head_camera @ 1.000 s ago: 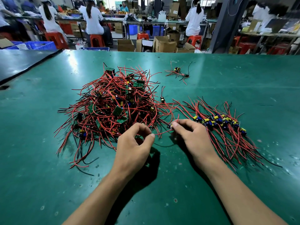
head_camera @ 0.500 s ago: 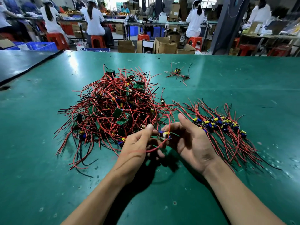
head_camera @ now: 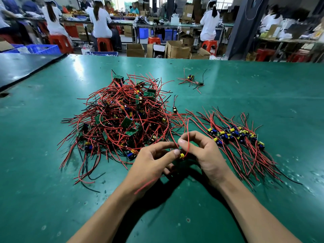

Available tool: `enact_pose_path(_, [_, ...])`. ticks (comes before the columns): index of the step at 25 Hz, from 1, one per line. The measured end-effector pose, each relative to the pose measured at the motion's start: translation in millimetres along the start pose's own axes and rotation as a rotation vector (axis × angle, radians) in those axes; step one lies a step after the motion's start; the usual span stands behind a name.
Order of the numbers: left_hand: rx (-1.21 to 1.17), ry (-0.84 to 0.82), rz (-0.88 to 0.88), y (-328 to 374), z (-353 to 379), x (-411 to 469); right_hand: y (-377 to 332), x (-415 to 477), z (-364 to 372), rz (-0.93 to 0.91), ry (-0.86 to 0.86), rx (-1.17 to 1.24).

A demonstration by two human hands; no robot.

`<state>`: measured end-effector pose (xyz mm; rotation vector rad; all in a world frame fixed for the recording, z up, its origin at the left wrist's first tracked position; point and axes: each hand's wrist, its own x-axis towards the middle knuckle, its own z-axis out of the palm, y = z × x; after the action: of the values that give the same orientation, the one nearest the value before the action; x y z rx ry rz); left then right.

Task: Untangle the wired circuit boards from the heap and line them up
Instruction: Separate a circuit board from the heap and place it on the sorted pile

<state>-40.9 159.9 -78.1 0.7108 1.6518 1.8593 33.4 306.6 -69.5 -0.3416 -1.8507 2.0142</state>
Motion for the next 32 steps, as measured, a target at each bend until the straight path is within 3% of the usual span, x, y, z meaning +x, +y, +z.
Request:
enact_pose_path(5, [0.033, -0.004, 0.03, -1.3, 0.0, 1.2, 4.3, 3.0, -5.4, -0.017, -0.012, -0.059])
enact_pose_path(12, [0.095, -0.057, 0.037, 2.3, 1.0, -0.9, 0.6, 1.9, -15.2, 0.169, -0.193, 0.055])
enact_pose_path(32, [0.206, 0.031, -0.002, 6.6, 4.7, -1.4, 8.2, 6.8, -15.6, 0.141, -0.154, 0.018])
